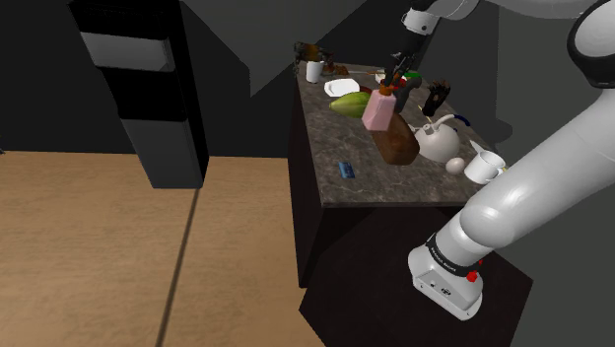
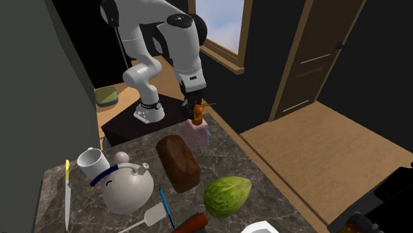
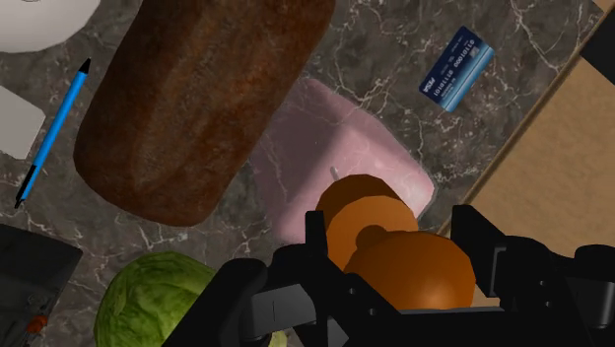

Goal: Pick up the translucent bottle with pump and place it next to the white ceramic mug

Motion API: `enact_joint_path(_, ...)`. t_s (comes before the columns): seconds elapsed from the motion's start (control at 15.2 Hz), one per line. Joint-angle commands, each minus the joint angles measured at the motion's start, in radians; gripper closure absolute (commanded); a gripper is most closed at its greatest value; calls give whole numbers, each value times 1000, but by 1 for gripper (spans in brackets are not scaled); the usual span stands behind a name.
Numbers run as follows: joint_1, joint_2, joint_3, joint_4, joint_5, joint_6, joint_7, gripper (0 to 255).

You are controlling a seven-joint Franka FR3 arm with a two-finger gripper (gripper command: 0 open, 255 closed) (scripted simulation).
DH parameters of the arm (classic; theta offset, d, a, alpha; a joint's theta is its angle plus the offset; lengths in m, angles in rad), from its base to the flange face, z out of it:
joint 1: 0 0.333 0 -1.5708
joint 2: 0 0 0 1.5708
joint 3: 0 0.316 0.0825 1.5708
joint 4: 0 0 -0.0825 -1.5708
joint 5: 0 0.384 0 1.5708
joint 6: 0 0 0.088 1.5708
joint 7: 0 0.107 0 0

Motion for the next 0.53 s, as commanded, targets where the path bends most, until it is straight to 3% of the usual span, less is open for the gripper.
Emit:
enact_joint_path(0.0, 1, -3, 1, 25, -1, -28, 5, 255)
enact_joint_path(0.46, 2, -3, 2, 119, -3, -121, 14, 255)
